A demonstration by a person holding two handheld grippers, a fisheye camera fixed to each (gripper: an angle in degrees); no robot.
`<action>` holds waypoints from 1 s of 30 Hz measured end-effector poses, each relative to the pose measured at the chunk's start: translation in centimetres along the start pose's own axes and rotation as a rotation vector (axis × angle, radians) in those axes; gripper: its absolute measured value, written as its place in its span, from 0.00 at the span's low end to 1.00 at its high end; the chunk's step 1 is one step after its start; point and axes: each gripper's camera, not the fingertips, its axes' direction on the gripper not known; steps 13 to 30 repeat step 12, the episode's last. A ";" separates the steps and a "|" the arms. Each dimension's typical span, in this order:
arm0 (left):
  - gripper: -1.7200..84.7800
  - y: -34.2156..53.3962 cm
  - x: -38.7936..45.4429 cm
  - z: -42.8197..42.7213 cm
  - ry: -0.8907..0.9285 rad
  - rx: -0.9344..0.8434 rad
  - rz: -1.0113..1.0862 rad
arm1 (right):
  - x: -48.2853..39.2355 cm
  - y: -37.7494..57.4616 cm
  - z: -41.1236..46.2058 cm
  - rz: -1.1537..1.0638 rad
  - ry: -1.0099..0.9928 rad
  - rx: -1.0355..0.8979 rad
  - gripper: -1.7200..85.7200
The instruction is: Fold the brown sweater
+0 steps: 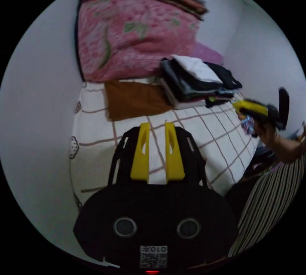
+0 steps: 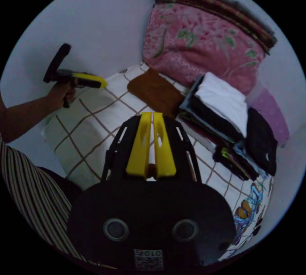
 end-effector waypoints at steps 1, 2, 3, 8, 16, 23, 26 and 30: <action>0.06 1.6 4.2 -2.0 -0.028 0.027 0.047 | -0.6 2.5 -2.7 0.028 0.042 0.047 0.05; 0.04 3.1 8.2 -4.0 -0.074 0.054 0.095 | -0.9 3.7 -4.1 0.040 0.059 0.068 0.05; 0.04 3.7 10.2 -5.0 -0.099 0.070 0.116 | -1.4 6.2 -6.7 0.064 0.091 0.110 0.05; 0.02 8.4 26.4 -12.4 -0.245 0.219 0.360 | -4.2 17.1 -16.6 0.116 0.165 0.234 0.04; 0.02 11.6 35.4 -16.4 -0.216 0.393 0.400 | -7.4 27.7 -23.7 0.110 0.235 0.217 0.04; 0.02 11.6 35.4 -16.4 -0.216 0.393 0.400 | -7.4 27.7 -23.7 0.110 0.235 0.217 0.04; 0.02 11.6 35.4 -16.4 -0.216 0.393 0.400 | -7.4 27.7 -23.7 0.110 0.235 0.217 0.04; 0.02 11.6 35.4 -16.4 -0.216 0.393 0.400 | -7.4 27.7 -23.7 0.110 0.235 0.217 0.04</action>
